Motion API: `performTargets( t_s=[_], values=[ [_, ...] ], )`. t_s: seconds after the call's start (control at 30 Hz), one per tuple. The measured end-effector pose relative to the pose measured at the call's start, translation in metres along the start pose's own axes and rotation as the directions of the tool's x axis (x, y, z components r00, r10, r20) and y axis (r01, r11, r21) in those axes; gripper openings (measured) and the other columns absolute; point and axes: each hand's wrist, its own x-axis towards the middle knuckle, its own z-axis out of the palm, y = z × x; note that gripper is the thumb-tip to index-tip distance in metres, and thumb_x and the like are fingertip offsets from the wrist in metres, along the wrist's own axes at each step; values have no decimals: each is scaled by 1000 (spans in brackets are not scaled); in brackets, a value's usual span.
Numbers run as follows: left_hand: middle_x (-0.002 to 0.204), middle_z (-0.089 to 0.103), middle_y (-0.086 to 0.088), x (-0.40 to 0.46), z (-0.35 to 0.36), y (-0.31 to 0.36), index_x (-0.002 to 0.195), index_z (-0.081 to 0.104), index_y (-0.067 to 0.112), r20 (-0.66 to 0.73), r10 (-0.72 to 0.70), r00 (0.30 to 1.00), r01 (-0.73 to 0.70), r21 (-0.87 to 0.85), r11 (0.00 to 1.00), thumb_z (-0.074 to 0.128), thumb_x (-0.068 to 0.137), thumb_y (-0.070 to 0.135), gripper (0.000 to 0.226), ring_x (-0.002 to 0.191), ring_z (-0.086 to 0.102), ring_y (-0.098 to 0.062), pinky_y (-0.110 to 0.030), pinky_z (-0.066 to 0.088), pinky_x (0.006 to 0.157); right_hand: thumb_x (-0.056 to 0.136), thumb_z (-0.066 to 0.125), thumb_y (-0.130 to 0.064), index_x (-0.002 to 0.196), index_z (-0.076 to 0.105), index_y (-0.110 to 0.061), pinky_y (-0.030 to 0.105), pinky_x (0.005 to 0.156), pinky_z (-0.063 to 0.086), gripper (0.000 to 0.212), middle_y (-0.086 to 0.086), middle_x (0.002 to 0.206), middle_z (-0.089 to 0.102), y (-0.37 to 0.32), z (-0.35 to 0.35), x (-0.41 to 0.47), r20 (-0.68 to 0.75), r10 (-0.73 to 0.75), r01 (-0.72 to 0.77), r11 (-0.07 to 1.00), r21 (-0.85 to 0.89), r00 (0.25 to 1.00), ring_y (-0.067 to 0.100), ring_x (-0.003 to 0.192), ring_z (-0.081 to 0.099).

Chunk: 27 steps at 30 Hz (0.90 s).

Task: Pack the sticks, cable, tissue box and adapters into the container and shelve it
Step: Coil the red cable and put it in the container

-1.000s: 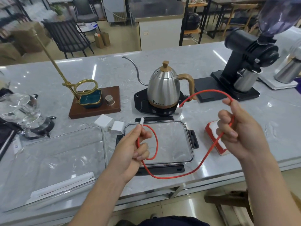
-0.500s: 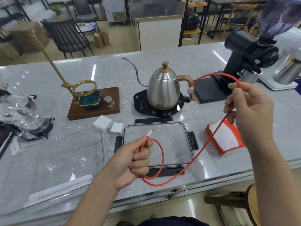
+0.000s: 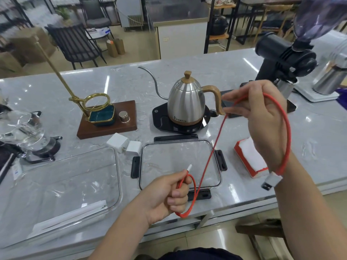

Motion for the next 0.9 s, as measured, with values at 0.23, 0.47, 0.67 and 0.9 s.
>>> performTargets(
  t_s=[0.23,0.47,0.67,0.9],
  values=[
    [45,30,4,7,7,-9,81,59,11,-27,-22,999,20,-72,997,45,100,30,29,39,26,-9,-22,26,47,103,18,-35,96,61,4,53,94,52,58,34,107,65,-27,15,-15,298,104,-205,921,330,949,46,111,61],
    [49,29,4,12,11,-13,78,59,12,-84,-20,996,4,-187,982,51,95,26,23,41,27,-10,-25,29,55,98,21,-35,99,57,10,52,94,50,57,32,104,67,-44,19,-36,491,47,-329,798,505,870,52,114,58],
    [53,24,5,14,15,-8,79,58,12,-129,2,992,-30,-220,975,54,90,21,15,43,23,-11,-27,29,59,95,28,-31,98,60,7,57,103,42,50,33,110,64,-44,27,-61,606,-30,-403,721,564,795,50,115,55],
    [54,25,4,13,20,-2,54,59,13,-161,45,986,-84,-251,964,46,79,11,29,42,23,-9,-28,31,61,95,44,-30,101,59,9,54,103,41,42,39,108,58,-48,32,-81,667,-52,-476,659,582,743,57,114,52]
  ],
)
